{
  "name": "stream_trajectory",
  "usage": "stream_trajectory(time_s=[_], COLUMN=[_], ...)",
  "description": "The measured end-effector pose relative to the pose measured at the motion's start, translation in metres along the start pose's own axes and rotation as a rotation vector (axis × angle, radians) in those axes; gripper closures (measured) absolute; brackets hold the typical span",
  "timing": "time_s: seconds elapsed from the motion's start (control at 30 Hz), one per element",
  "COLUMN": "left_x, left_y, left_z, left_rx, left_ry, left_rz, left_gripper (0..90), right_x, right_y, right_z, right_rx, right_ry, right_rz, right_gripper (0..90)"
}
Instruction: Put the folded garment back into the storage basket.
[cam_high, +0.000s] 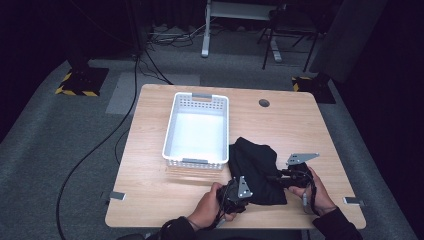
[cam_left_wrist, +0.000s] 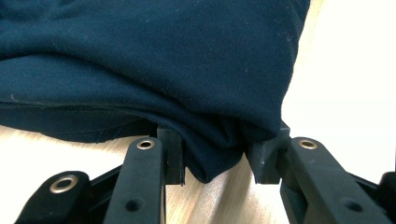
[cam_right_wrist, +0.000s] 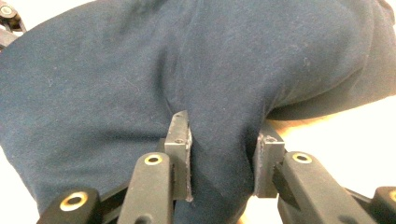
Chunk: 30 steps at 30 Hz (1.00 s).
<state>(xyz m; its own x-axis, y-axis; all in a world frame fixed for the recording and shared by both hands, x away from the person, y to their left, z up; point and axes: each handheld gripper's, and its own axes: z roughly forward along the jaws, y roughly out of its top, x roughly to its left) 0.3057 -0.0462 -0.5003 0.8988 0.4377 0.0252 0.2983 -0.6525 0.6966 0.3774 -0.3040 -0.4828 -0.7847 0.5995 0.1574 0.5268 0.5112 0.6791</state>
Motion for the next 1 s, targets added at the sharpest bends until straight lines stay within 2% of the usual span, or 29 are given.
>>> stream_trajectory(time_s=[0.17, 0.33, 0.5, 0.67, 0.83, 1.0], left_x=[0.0, 0.004, 0.006, 0.008, 0.012, 0.014], left_y=[0.001, 0.003, 0.006, 0.012, 0.019, 0.031], left_z=[-0.002, -0.006, -0.01, -0.013, -0.014, -0.017], left_rx=[0.011, 0.014, 0.016, 0.006, -0.009, -0.015], left_ry=[0.02, 0.053, 0.077, 0.083, 0.084, 0.095], left_rz=[0.02, 0.016, 0.032, 0.035, 0.03, 0.048], left_gripper=[64.9, 65.6, 66.0, 66.4, 66.6, 66.7], right_x=[0.004, 0.013, 0.016, 0.021, 0.021, 0.019], right_y=[0.001, 0.003, 0.006, 0.01, 0.014, 0.018], right_z=[-0.003, -0.006, -0.008, -0.013, -0.019, -0.027], right_rx=[-0.017, -0.048, -0.061, -0.073, -0.089, -0.101], right_ry=[-0.02, -0.094, -0.118, -0.152, -0.185, -0.204], right_rz=[-0.012, -0.039, -0.047, -0.072, -0.074, -0.07], right_gripper=[67.5, 68.2, 68.3, 68.4, 68.4, 68.4])
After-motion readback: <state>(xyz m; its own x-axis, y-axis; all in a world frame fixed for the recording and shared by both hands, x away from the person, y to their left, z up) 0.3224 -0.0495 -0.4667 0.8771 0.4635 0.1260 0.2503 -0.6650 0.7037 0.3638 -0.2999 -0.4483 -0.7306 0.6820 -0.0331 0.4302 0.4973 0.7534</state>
